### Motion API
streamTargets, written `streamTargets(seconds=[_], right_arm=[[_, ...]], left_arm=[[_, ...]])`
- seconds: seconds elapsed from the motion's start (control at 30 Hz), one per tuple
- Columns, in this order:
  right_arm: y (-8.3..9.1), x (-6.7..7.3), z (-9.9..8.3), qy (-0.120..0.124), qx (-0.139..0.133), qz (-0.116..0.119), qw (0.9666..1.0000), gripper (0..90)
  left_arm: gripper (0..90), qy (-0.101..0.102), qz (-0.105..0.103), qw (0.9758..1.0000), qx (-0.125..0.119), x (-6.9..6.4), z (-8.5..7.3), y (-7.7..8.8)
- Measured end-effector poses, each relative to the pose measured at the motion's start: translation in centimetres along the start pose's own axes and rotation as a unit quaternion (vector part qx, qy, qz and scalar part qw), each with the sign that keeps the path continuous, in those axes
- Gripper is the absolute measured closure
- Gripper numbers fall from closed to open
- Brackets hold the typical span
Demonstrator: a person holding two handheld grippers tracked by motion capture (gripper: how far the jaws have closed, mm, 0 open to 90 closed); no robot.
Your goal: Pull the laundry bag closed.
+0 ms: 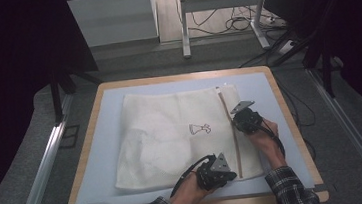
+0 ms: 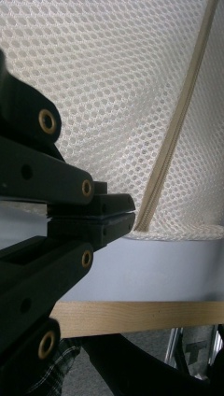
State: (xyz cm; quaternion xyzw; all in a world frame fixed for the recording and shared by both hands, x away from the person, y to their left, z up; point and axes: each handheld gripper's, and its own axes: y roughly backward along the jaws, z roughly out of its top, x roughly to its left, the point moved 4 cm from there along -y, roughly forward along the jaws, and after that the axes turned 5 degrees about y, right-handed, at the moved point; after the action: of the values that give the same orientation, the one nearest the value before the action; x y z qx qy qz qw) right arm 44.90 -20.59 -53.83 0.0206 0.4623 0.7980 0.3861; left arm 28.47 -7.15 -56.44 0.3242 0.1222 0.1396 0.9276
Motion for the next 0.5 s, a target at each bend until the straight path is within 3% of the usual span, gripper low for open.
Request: streamTargets(seconds=[0.5], right_arm=[[-1.4,-0.6,1.3,-0.010,0.003,-0.012,0.9999,85.2]], left_arm=[[89.0,-0.003,0.003,1.0000,0.001,0.0,0.0,0.0]])
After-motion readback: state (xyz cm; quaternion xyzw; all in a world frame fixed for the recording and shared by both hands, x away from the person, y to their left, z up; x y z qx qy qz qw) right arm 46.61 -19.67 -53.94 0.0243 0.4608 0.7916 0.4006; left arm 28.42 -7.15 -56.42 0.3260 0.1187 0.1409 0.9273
